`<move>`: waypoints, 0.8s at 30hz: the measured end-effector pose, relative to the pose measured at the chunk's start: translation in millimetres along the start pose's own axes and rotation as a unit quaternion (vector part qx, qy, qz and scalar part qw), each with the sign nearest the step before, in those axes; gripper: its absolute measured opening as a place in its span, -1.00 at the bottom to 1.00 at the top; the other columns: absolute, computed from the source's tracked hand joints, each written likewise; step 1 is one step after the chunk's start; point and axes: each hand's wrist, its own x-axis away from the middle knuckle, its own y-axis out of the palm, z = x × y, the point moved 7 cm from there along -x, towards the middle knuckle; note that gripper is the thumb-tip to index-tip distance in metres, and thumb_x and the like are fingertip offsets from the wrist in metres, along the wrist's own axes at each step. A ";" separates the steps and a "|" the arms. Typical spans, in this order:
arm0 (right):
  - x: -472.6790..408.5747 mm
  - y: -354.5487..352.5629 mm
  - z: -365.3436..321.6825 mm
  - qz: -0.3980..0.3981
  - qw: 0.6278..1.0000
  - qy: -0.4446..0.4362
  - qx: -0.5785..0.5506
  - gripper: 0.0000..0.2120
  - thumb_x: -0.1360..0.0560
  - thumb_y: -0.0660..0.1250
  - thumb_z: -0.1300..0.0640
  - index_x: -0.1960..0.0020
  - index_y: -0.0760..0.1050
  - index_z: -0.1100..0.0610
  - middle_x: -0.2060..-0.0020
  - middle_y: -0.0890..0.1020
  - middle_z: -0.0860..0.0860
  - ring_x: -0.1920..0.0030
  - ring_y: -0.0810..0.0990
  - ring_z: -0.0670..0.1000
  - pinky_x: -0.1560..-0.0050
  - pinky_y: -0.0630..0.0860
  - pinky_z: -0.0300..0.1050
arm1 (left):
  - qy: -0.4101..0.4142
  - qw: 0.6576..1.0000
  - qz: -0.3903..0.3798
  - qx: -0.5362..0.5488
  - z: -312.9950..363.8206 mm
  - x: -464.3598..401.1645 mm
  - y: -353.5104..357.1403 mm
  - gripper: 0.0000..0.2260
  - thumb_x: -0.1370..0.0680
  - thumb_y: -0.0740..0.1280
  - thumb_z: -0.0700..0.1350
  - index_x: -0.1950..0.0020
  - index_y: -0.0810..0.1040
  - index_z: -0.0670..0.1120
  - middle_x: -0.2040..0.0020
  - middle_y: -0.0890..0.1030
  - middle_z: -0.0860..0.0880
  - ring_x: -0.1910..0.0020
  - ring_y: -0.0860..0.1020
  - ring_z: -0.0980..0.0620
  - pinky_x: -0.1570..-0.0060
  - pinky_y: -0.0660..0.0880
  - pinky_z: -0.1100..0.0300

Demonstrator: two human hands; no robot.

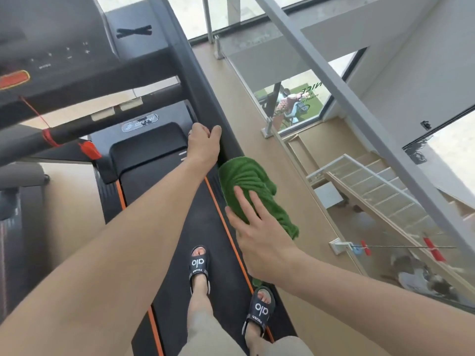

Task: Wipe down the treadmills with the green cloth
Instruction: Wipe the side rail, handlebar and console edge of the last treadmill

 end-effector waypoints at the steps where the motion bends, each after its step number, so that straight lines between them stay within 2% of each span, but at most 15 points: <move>1: -12.2 -7.0 -0.4 -0.030 0.998 -0.012 0.057 -0.49 -0.58 0.14 -0.10 -0.41 0.49 0.14 -0.55 0.22 0.25 -0.52 -0.15 0.50 -0.46 -0.20 0.45 | 0.000 1.000 0.000 0.000 -1.3 -0.7 0.5 -0.76 -0.67 0.21 0.04 0.02 0.30 -0.11 -0.04 0.38 -0.07 0.09 0.35 0.00 0.05 0.32 0.12; 3: -51.7 -0.9 -0.7 -0.127 0.980 0.027 0.153 -0.38 -0.64 0.08 -0.14 -0.53 0.24 0.27 -0.54 0.16 0.32 -0.57 -0.07 0.37 -0.49 -0.20 0.41 | -0.006 1.000 -0.004 -0.002 -5.4 -2.9 0.1 -0.77 -0.67 0.21 0.05 0.04 0.30 -0.09 -0.03 0.39 -0.06 0.15 0.35 0.04 0.13 0.30 0.15; 5: -65.5 1.6 25.2 -0.159 0.965 0.187 0.095 -0.33 -0.69 -0.03 -0.05 -0.44 -0.02 0.55 -0.44 0.01 0.50 -0.61 -0.09 -0.02 -0.56 -0.17 0.24 | -0.006 1.000 -0.007 -0.008 -7.8 -7.2 1.6 -0.76 -0.66 0.21 0.07 0.07 0.30 -0.06 -0.02 0.39 -0.05 0.20 0.33 0.07 0.14 0.29 0.13; 6: -67.2 1.0 34.0 -0.142 0.964 0.223 0.037 -0.30 -0.69 -0.06 -0.05 -0.42 -0.13 0.59 -0.40 -0.07 0.53 -0.60 -0.14 -0.12 -0.56 -0.18 0.22 | -0.005 1.000 -0.008 -0.010 -9.1 -8.6 3.1 -0.75 -0.66 0.21 0.08 0.09 0.28 -0.05 -0.02 0.39 -0.05 0.22 0.32 0.08 0.13 0.29 0.12; 7: -71.4 5.2 29.4 -0.142 0.968 0.202 0.044 -0.30 -0.68 -0.02 -0.07 -0.47 -0.08 0.53 -0.41 -0.08 0.53 -0.61 -0.15 0.02 -0.55 -0.17 0.29 | -0.003 1.000 -0.006 -0.010 -9.9 -10.0 3.1 -0.74 -0.65 0.21 0.09 0.11 0.27 -0.03 -0.02 0.39 -0.05 0.22 0.32 0.07 0.12 0.29 0.12; 8: -73.5 10.8 17.8 -0.131 0.979 0.127 0.087 -0.30 -0.65 0.07 -0.11 -0.53 0.04 0.41 -0.48 -0.03 0.48 -0.60 -0.15 0.24 -0.50 -0.17 0.39 | -0.001 1.000 -0.003 -0.008 -10.1 -11.0 3.2 -0.73 -0.65 0.21 0.09 0.14 0.26 -0.02 -0.01 0.39 -0.06 0.20 0.32 0.06 0.11 0.29 0.12; 9: -70.9 6.0 8.0 -0.082 0.982 0.082 0.150 -0.35 -0.62 0.15 -0.13 -0.56 0.18 0.25 -0.54 0.03 0.37 -0.57 -0.15 0.37 -0.45 -0.18 0.47 | -0.001 1.000 0.000 -0.004 -10.9 -10.6 3.2 -0.72 -0.65 0.21 0.09 0.16 0.24 -0.01 -0.01 0.39 -0.06 0.20 0.32 0.05 0.10 0.29 0.12; 10: -60.0 9.2 6.1 -0.068 0.991 0.065 0.097 -0.41 -0.58 0.22 -0.13 -0.52 0.32 0.13 -0.58 0.08 0.26 -0.56 -0.16 0.37 -0.42 -0.15 0.51 | -0.002 1.000 0.001 -0.002 -10.6 -10.4 3.5 -0.71 -0.65 0.22 0.09 0.18 0.23 0.01 -0.01 0.39 -0.06 0.19 0.32 0.05 0.10 0.30 0.11; 11: -39.0 -4.6 14.8 0.021 0.996 0.086 0.013 -0.47 -0.54 0.29 -0.09 -0.46 0.43 0.08 -0.59 0.13 0.17 -0.58 -0.14 0.32 -0.41 -0.06 0.52 | -0.004 1.000 0.002 0.001 -9.8 -9.9 4.0 -0.71 -0.65 0.22 0.08 0.18 0.23 0.01 -0.01 0.40 -0.06 0.18 0.33 0.04 0.08 0.32 0.10; 13: 3.4 -12.3 22.9 0.199 0.958 0.157 -0.134 -0.52 -0.47 0.37 0.02 -0.38 0.52 0.07 -0.56 0.23 0.06 -0.57 0.02 0.25 -0.37 0.27 0.42 | -0.003 1.000 0.010 0.007 -6.9 -6.3 3.0 -0.74 -0.66 0.22 0.05 0.15 0.27 -0.02 -0.02 0.40 -0.07 0.10 0.36 0.00 -0.03 0.39 0.04; 15: 37.8 -1.6 16.4 0.262 0.917 0.188 -0.234 -0.53 -0.52 0.33 0.05 -0.43 0.48 0.01 -0.55 0.23 0.06 -0.49 0.18 0.24 -0.33 0.44 0.26 | -0.004 1.000 0.016 0.010 -3.9 -3.9 2.8 -0.78 -0.66 0.21 0.02 0.06 0.30 -0.08 -0.04 0.38 -0.07 0.04 0.36 -0.02 -0.08 0.38 0.06; 18: 62.6 24.5 25.0 0.181 0.813 0.275 -0.480 -0.48 -0.63 0.19 -0.11 -0.55 0.15 -0.30 -0.61 0.09 -0.06 -0.47 0.33 0.06 -0.38 0.42 -0.02 | -0.007 1.000 0.007 0.005 -0.8 -3.3 4.6 -0.79 -0.66 0.20 0.02 0.00 0.31 -0.11 -0.06 0.38 -0.07 0.04 0.36 -0.04 -0.07 0.37 0.08; 20: 51.8 27.7 40.6 0.155 0.715 0.269 -0.626 -0.50 -0.66 0.12 -0.14 -0.55 0.07 -0.37 -0.53 0.25 -0.20 -0.44 0.35 -0.12 -0.41 0.34 -0.18 | -0.010 1.000 0.015 0.012 -2.6 -4.2 3.6 -0.78 -0.66 0.20 0.04 0.07 0.29 -0.07 -0.04 0.38 -0.07 0.06 0.37 -0.04 -0.06 0.39 0.05; 22: 23.4 45.2 63.7 0.111 0.587 0.263 -0.757 -0.56 -0.69 0.06 -0.14 -0.56 0.19 -0.21 -0.42 0.42 -0.17 -0.40 0.40 -0.14 -0.46 0.30 -0.15 | -0.011 0.999 0.025 0.017 -5.7 -5.5 5.2 -0.74 -0.65 0.20 0.05 0.16 0.24 -0.01 -0.02 0.37 -0.06 0.08 0.36 -0.03 -0.05 0.41 0.03; 24: -1.8 73.4 71.0 0.016 0.466 0.281 -0.839 -0.48 -0.66 0.06 -0.23 -0.48 0.38 0.05 -0.37 0.51 0.03 -0.36 0.48 0.05 -0.46 0.34 0.03 | -0.012 0.999 0.025 0.017 -8.9 -7.9 6.5 -0.72 -0.65 0.20 0.05 0.19 0.20 0.02 0.00 0.37 -0.06 0.12 0.35 -0.02 0.04 0.37 0.08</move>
